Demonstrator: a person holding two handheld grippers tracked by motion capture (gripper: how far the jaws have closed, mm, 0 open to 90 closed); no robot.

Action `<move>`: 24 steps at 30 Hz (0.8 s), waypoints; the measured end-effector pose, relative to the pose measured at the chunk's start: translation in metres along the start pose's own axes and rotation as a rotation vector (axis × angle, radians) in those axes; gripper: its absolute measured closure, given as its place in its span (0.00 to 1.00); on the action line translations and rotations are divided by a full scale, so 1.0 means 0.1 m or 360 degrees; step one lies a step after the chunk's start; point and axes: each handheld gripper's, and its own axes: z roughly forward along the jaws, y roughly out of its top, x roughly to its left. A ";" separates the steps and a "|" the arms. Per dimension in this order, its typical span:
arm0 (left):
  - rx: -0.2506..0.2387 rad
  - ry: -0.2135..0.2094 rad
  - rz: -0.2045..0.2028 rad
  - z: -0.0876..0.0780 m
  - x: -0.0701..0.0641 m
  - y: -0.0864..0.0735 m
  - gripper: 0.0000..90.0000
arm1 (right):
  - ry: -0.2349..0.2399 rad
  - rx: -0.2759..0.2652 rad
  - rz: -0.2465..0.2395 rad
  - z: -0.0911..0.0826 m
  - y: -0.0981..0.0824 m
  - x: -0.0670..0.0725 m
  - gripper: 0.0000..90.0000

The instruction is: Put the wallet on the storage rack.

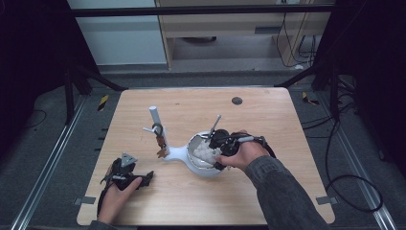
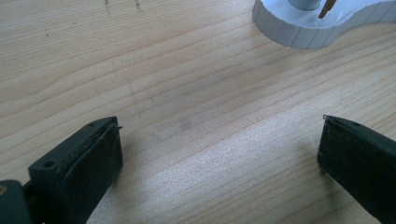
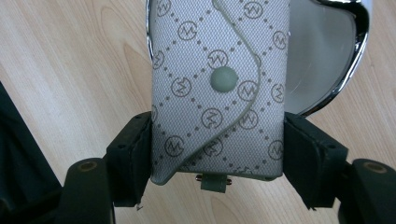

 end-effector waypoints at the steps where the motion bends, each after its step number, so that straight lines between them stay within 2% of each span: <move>1: 0.0000 0.0000 0.0000 0.00 0.00 0.00 0.00 | 0.0000 0.0007 0.0006 0.02 0.02 0.00 0.35; 24: 0.0000 0.0000 0.0000 0.00 0.00 0.00 0.00 | -0.0019 0.0000 0.0074 0.08 0.12 -0.08 0.35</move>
